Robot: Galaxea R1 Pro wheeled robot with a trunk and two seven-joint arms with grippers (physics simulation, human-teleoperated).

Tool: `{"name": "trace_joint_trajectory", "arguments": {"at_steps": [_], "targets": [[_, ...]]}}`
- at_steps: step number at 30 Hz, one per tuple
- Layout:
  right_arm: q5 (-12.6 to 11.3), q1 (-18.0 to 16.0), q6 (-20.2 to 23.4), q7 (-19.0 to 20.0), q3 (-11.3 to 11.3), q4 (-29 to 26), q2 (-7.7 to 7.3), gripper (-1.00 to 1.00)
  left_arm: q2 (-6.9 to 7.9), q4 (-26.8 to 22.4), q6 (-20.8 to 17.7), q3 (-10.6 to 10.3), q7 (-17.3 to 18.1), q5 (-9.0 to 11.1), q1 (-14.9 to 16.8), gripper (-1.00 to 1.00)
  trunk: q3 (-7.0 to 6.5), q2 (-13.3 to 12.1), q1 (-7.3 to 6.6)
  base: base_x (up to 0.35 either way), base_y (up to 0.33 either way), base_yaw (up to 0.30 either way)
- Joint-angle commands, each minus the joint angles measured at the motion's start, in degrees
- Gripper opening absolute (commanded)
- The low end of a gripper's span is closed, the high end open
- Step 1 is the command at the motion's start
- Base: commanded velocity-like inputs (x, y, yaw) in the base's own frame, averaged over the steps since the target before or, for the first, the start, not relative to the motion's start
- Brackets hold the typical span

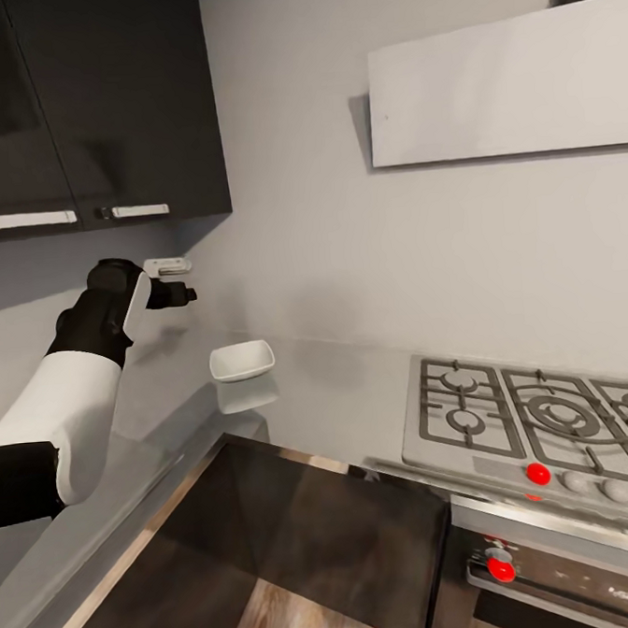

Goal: In the kitchen, take the Vidalia onion out of the sink, dice it on the chopping board with the paring knife, put the diced onion into the bowl on the countertop, then place both the paring knife and the chopping board into the sink.

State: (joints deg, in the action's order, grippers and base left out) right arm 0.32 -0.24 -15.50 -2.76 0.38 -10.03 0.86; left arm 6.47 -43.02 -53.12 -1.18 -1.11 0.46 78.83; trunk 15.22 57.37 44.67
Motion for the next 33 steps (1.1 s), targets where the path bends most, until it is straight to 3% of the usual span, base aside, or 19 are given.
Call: {"name": "trace_joint_trajectory", "arguments": {"at_steps": [1,33], "targets": [[0.0,0.0,-0.1,-0.2,0.1,0.0,0.01,1.0,0.03,0.0,-0.2,-0.1,-0.1,0.1,0.1,1.0,-0.02,-0.4,-0.22,0.0,0.0,0.0],[-0.1,0.0,-0.1,-0.2,0.1,0.0,0.01,1.0,0.03,0.0,-0.2,-0.1,-0.2,0.1,0.1,1.0,-2.8,-13.2,-7.25,0.0,0.0,0.0]]}}
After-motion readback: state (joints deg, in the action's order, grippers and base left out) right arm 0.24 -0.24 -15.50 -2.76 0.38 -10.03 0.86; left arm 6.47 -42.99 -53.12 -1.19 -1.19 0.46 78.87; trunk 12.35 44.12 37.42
